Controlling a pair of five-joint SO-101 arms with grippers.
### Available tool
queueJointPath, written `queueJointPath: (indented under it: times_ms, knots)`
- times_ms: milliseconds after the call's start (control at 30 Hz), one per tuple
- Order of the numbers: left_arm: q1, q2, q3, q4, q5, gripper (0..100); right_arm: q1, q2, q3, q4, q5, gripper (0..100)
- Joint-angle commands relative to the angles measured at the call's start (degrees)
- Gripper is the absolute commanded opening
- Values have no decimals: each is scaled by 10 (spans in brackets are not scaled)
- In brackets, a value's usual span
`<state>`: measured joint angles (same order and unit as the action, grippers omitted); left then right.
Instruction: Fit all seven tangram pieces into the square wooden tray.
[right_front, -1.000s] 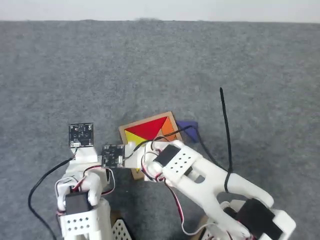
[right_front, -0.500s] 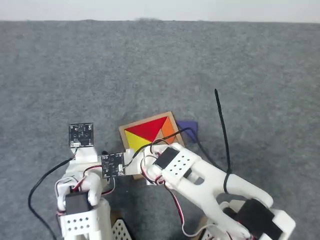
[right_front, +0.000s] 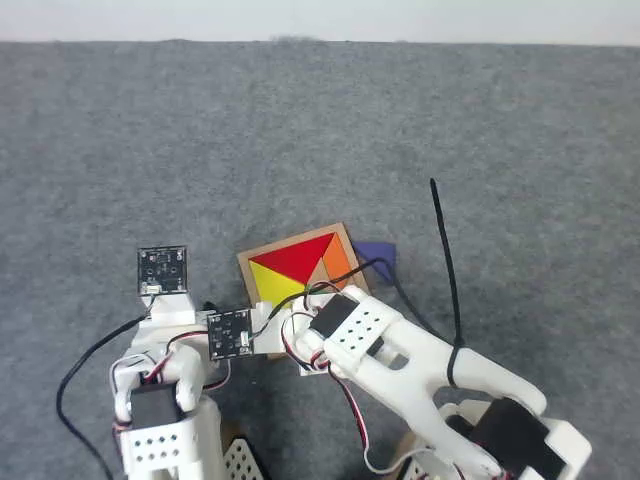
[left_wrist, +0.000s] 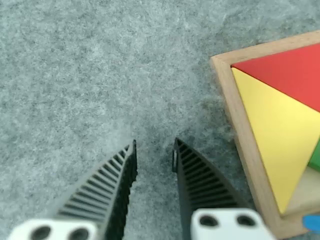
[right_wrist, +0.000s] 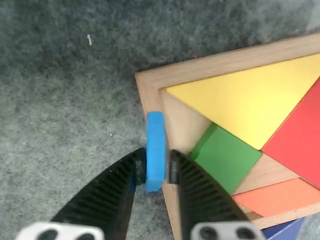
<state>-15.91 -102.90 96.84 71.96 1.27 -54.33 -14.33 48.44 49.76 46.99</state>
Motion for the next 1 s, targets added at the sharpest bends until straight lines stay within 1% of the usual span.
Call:
queueJointPath:
  times_ms: [0, 133, 267, 400, 733, 833, 967]
  knots:
    - [-4, -8, -3, 1, -3, 111, 0, -4, -20, 2, 6, 122]
    - [-4, -8, -3, 1, -3, 111, 0, -4, -22, -12, 9, 78]
    - [-4, -8, -3, 1, -3, 111, 0, -4, -51, -4, 11, 6]
    - [-4, -8, -3, 1, -3, 111, -3, -4, -84, 25, 45, 8]
    - [-4, -8, -3, 1, -3, 111, -4, -3, -86, 26, 81, 8]
    - [-4, -8, -3, 1, -3, 111, -13, -3, -85, 28, 113, 8]
    - [-4, -8, -3, 1, -3, 111, -22, -3, -85, 24, 123, 8]
